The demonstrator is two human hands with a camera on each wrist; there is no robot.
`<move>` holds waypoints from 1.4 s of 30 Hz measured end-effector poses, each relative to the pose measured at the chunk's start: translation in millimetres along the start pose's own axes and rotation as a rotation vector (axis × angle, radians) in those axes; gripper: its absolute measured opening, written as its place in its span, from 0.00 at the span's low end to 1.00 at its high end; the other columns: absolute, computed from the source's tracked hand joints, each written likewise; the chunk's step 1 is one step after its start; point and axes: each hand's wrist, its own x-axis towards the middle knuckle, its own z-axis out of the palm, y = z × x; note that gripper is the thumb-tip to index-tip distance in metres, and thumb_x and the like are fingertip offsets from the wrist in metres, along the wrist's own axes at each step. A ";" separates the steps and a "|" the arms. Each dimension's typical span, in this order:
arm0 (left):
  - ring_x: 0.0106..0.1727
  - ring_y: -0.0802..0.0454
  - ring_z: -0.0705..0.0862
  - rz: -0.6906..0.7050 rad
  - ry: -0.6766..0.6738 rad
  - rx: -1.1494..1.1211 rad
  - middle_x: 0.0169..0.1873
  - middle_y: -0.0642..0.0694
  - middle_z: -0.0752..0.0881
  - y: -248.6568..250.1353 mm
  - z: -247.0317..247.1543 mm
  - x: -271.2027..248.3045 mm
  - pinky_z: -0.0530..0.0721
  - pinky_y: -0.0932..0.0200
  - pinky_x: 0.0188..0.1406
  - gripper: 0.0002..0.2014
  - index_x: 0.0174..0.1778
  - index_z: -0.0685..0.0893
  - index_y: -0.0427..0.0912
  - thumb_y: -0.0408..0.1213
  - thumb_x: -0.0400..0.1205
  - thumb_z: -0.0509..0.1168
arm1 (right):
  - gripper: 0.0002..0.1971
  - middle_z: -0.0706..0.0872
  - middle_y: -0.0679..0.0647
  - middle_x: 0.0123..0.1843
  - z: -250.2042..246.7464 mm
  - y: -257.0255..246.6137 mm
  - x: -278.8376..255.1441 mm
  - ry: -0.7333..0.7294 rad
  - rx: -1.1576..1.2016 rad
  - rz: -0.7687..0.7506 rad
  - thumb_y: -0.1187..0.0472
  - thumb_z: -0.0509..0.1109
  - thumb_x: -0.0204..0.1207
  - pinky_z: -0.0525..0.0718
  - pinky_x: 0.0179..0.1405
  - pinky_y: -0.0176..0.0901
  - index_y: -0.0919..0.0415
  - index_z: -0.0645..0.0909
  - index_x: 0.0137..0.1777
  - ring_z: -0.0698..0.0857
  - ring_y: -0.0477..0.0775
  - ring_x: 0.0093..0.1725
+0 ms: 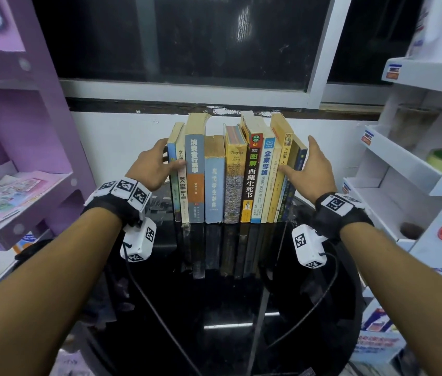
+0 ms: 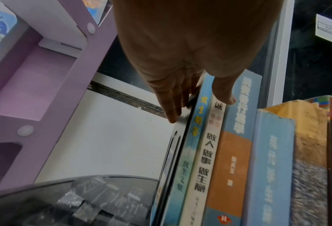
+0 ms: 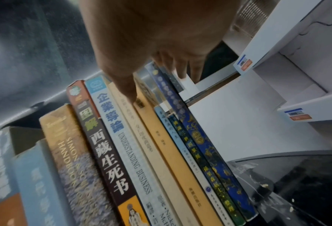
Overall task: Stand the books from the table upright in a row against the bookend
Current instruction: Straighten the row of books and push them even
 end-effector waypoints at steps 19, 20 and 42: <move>0.81 0.58 0.59 0.154 -0.039 -0.090 0.83 0.51 0.60 -12.1 -14.0 28.2 0.60 0.52 0.81 0.35 0.84 0.56 0.48 0.50 0.84 0.62 | 0.33 0.58 0.60 0.85 119.7 -71.2 -31.6 -0.317 -0.887 -1.376 0.47 0.54 0.81 0.46 0.81 0.66 0.63 0.59 0.83 0.50 0.62 0.85; 0.80 0.61 0.59 0.183 -0.042 -0.090 0.83 0.51 0.59 -14.2 -12.6 29.2 0.60 0.53 0.81 0.35 0.84 0.56 0.48 0.49 0.84 0.62 | 0.33 0.59 0.60 0.85 125.8 -70.3 -31.0 -0.324 -0.893 -1.395 0.47 0.53 0.81 0.46 0.82 0.66 0.63 0.59 0.83 0.50 0.62 0.85; 0.81 0.55 0.65 0.428 0.018 0.053 0.80 0.52 0.68 -38.9 -2.4 46.9 0.65 0.50 0.80 0.32 0.82 0.60 0.59 0.52 0.82 0.64 | 0.39 0.45 0.58 0.87 162.5 -65.6 0.8 -0.264 -0.986 -1.573 0.39 0.46 0.83 0.38 0.82 0.64 0.65 0.44 0.85 0.42 0.57 0.85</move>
